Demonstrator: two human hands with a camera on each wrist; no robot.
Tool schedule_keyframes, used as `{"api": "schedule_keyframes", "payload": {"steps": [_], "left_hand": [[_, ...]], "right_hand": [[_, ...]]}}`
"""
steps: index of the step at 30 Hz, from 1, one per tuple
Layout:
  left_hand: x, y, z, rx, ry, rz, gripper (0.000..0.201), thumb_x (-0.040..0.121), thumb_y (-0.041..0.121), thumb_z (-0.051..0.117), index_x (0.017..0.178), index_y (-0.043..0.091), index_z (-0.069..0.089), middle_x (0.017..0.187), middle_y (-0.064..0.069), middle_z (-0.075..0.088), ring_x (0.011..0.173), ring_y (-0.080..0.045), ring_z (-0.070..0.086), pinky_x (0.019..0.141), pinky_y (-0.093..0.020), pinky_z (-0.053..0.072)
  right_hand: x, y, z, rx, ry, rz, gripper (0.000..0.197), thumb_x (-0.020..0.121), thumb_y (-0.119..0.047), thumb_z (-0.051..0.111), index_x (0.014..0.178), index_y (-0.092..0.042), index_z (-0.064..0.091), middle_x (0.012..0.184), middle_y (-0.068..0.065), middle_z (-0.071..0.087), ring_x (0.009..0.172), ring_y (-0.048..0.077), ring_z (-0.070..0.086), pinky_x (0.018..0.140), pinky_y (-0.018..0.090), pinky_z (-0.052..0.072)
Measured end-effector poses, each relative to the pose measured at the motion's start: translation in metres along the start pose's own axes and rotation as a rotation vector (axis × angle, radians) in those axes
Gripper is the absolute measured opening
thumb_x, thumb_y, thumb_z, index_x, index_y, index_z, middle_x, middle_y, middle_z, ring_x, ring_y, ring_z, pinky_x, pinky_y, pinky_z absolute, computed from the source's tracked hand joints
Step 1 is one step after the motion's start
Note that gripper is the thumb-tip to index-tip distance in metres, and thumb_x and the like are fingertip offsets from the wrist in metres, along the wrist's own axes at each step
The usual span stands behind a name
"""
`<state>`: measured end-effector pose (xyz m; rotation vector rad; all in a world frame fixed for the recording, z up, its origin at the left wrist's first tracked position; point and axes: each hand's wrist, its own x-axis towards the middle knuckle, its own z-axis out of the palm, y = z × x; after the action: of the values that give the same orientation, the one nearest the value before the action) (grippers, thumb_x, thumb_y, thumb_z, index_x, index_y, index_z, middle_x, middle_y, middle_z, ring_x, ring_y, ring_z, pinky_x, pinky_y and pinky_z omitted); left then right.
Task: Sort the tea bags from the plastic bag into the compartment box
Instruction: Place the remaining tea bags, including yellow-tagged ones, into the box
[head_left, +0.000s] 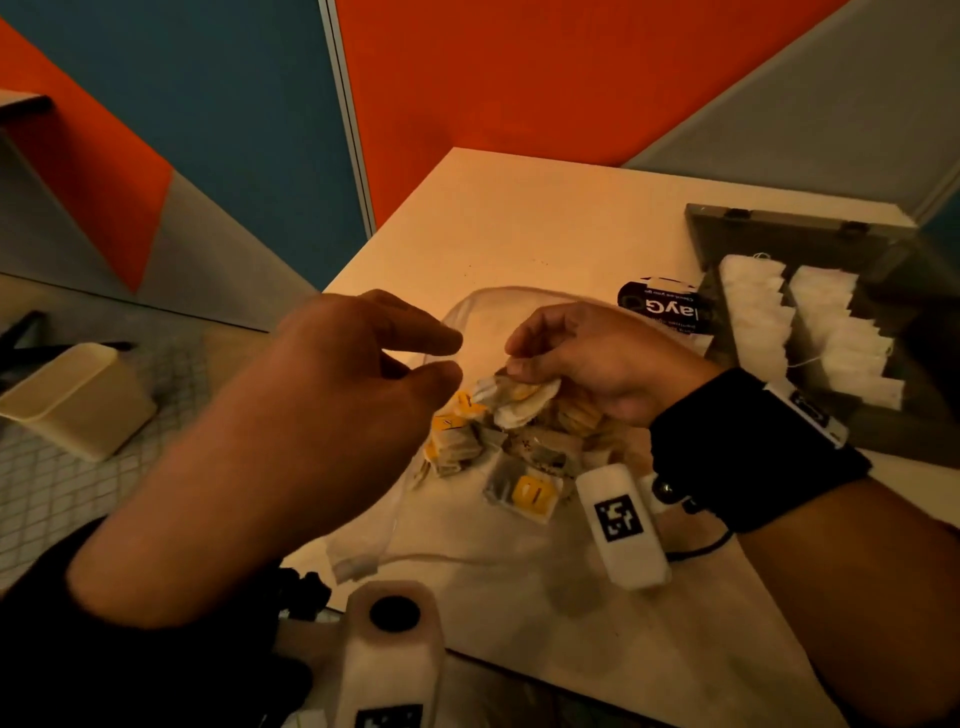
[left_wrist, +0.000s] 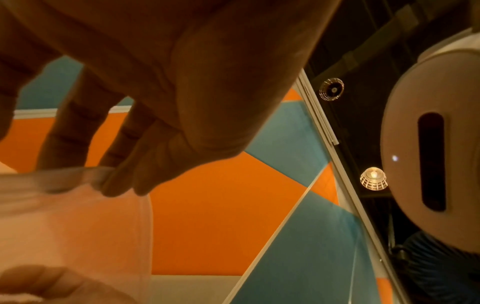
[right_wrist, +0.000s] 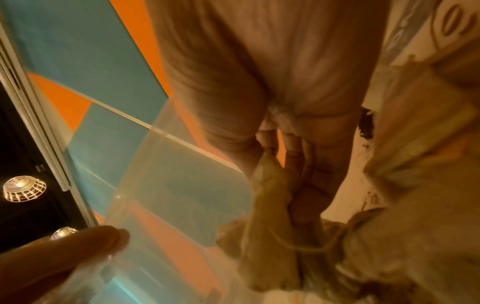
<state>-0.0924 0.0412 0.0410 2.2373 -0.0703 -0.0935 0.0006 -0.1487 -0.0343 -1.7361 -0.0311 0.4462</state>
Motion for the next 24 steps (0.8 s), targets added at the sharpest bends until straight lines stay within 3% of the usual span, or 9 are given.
{"api": "schedule_keyframes", "payload": {"steps": [3,7,9,11,13,15,18,21,24], "left_hand": [[-0.006,0.001,0.006,0.21,0.069,-0.009,0.034,0.086,0.044,0.057,0.12,0.041,0.06,0.091,0.03,0.041,0.08,0.005,0.049,0.06,-0.008,0.029],[-0.024,0.01,0.019,0.471,0.019,0.013,0.061,0.079,0.064,0.039,0.138,0.047,0.037,0.086,0.022,0.04,0.073,0.001,0.046,0.06,-0.01,0.033],[-0.032,0.016,0.033,0.413,-0.05,0.01,0.054,0.086,0.059,0.042,0.139,0.048,0.031,0.082,0.017,0.055,0.074,-0.001,0.055,0.063,-0.014,0.043],[-0.035,0.015,0.049,0.321,-0.095,0.052,0.052,0.094,0.047,0.047,0.142,0.048,0.025,0.092,0.014,0.064,0.079,-0.004,0.061,0.071,-0.022,0.052],[-0.033,0.009,0.066,0.24,-0.122,0.091,0.064,0.098,0.033,0.048,0.15,0.042,0.012,0.101,0.011,0.066,0.083,-0.006,0.062,0.075,-0.029,0.055],[-0.028,0.001,0.081,0.191,-0.106,0.112,0.073,0.098,0.021,0.047,0.153,0.035,0.002,0.11,0.008,0.064,0.089,-0.009,0.061,0.075,-0.024,0.051],[-0.019,-0.01,0.097,0.096,-0.041,0.145,0.073,0.093,0.012,0.051,0.15,0.035,0.013,0.129,0.011,0.044,0.112,-0.01,0.048,0.079,-0.009,0.035],[-0.01,-0.017,0.107,0.109,0.075,0.165,0.054,0.086,0.016,0.058,0.133,0.027,0.033,0.119,0.009,0.034,0.118,-0.015,0.038,0.095,-0.023,0.036],[0.0,-0.021,0.112,0.206,0.148,0.083,0.039,0.086,0.029,0.06,0.12,0.024,0.041,0.11,0.006,0.03,0.112,-0.019,0.036,0.096,-0.035,0.037]], "right_hand": [[-0.006,0.003,0.002,-0.009,0.04,-0.004,0.019,0.082,0.014,0.063,0.085,-0.005,0.064,0.078,0.009,0.063,0.071,0.014,0.063,0.062,0.018,0.053],[-0.009,0.002,0.005,0.0,0.069,0.006,0.019,0.079,0.012,0.067,0.083,-0.006,0.066,0.085,0.014,0.065,0.087,0.025,0.063,0.078,0.032,0.052],[-0.01,0.001,0.006,-0.005,0.068,0.011,0.019,0.078,0.012,0.068,0.083,-0.006,0.066,0.082,0.012,0.065,0.081,0.023,0.064,0.074,0.033,0.052],[-0.012,0.0,0.005,-0.004,0.04,0.022,0.019,0.079,0.013,0.066,0.085,-0.005,0.065,0.074,0.008,0.063,0.064,0.015,0.062,0.058,0.028,0.05],[-0.013,-0.001,0.004,-0.01,0.024,0.052,0.02,0.08,0.013,0.064,0.084,-0.006,0.064,0.068,0.005,0.061,0.05,0.011,0.058,0.045,0.022,0.046],[-0.013,0.001,0.002,-0.033,0.009,0.087,0.022,0.079,0.012,0.065,0.08,-0.009,0.063,0.068,0.005,0.06,0.053,0.012,0.058,0.047,0.024,0.047],[-0.015,0.005,-0.001,-0.09,-0.009,0.141,0.021,0.081,0.009,0.064,0.079,-0.011,0.063,0.068,0.003,0.062,0.052,0.01,0.059,0.045,0.022,0.047],[-0.017,0.008,-0.003,-0.101,-0.025,0.185,0.019,0.084,0.008,0.062,0.082,-0.011,0.062,0.072,0.007,0.061,0.057,0.015,0.059,0.047,0.024,0.048],[-0.017,0.005,-0.003,-0.123,-0.036,0.184,0.019,0.085,0.009,0.06,0.08,-0.009,0.064,0.073,0.008,0.062,0.062,0.016,0.06,0.051,0.024,0.051]]}}
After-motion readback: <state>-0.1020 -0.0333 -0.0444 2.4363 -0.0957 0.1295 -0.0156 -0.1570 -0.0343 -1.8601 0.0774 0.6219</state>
